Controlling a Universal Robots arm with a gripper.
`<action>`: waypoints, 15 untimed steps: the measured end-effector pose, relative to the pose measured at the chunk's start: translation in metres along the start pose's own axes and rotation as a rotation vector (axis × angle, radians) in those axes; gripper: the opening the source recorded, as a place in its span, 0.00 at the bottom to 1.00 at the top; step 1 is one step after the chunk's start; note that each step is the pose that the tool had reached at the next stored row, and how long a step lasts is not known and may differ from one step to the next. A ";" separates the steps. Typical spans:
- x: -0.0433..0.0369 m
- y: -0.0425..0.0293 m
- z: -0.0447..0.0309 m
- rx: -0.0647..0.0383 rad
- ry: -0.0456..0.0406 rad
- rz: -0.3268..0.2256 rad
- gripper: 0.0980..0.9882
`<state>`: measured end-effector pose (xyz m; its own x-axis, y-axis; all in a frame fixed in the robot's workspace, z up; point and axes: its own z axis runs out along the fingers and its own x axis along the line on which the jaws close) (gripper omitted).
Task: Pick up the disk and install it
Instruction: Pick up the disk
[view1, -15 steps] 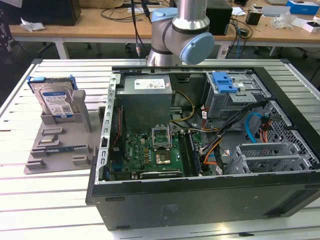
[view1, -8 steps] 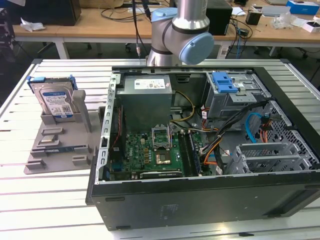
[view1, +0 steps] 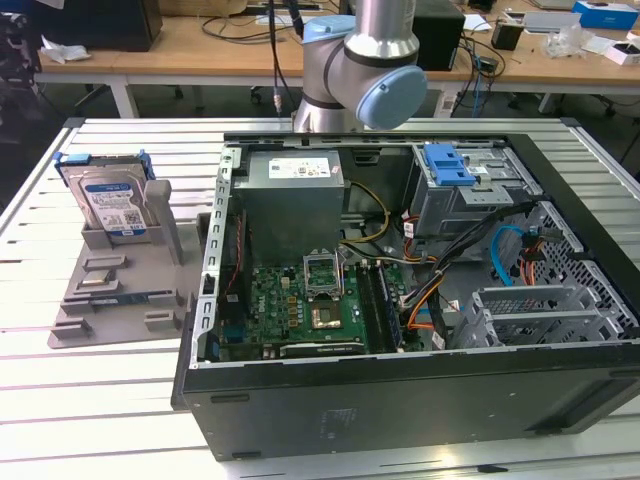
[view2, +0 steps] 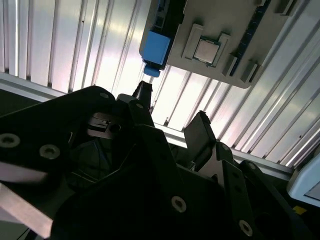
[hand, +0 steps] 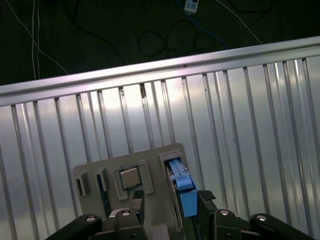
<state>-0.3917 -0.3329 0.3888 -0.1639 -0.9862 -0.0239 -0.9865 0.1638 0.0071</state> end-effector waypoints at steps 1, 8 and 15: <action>-0.0013 -0.0007 0.0001 0.000 0.0000 0.000 0.50; -0.0098 -0.0059 0.0020 0.000 0.0004 0.000 0.50; -0.0180 -0.0132 0.0213 0.000 0.0036 0.000 0.50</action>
<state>-0.3758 -0.3168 0.3678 -0.1639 -0.9863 -0.0203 -0.9865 0.1638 0.0070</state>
